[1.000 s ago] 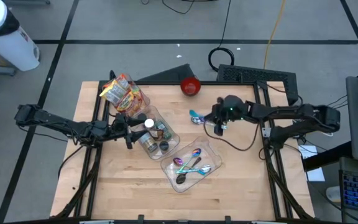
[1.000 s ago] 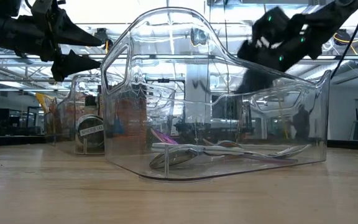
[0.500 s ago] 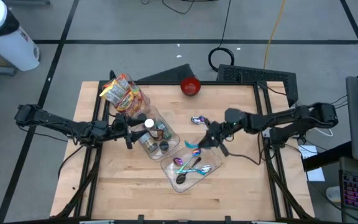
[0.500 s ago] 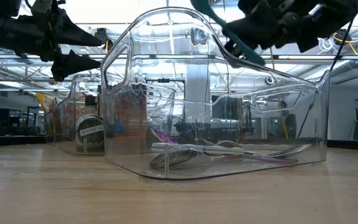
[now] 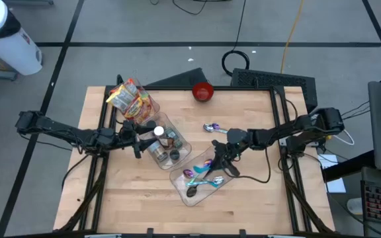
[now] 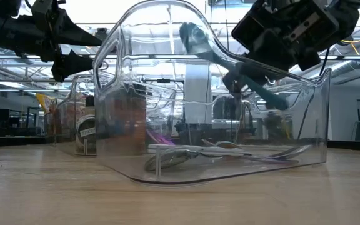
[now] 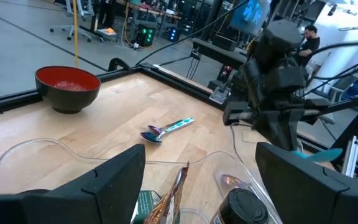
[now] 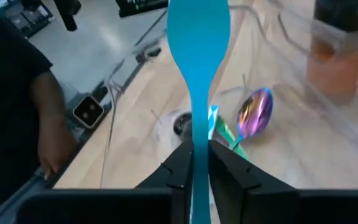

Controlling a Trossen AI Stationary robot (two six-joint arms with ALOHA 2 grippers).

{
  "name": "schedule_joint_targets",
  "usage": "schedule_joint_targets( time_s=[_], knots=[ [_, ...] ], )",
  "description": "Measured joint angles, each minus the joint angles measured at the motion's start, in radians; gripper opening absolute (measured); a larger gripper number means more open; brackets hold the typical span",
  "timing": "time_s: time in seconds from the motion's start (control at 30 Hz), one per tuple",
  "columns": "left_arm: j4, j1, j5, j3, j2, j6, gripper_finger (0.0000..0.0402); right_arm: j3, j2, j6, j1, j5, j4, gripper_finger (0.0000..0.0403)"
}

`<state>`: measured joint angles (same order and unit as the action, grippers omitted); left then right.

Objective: Pick & Place Food Item
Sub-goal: Put the blue spoon into the bottom transparent bin, then put the blue and white spoon into the bottom transparent bin

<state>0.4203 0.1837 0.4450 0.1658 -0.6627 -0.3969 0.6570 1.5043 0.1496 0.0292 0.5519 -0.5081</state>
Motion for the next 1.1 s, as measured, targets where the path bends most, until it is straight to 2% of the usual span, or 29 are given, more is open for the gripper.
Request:
schedule_joint_targets(
  time_s=[0.5,0.63,0.8,0.93,1.0,1.1],
  knots=[
    [0.0,0.0,0.0,0.0,0.0,0.0,0.0312,0.0,-0.017,-0.007,-0.019,-0.001,-0.057,0.0132],
    [0.0,0.0,0.0,0.0,0.0,0.0,0.0312,0.0,-0.09,0.028,-0.073,0.0,-0.064,0.0144],
    [0.0,0.0,0.0,0.0,0.0,0.0,0.0312,0.0,-0.236,0.002,-0.169,0.0,0.027,0.0144],
    [0.0,0.0,0.0,0.0,0.0,0.0,0.0312,0.0,-0.336,-0.07,-0.265,-0.009,0.196,0.0139],
    [0.0,0.0,0.0,0.0,0.0,0.0,0.0312,0.0,-0.364,-0.098,-0.307,-0.054,0.306,0.0138],
    [0.0,0.0,0.0,0.0,0.0,0.0,0.0312,0.0,-0.372,-0.145,-0.353,-0.198,0.464,0.0137]
  ],
)
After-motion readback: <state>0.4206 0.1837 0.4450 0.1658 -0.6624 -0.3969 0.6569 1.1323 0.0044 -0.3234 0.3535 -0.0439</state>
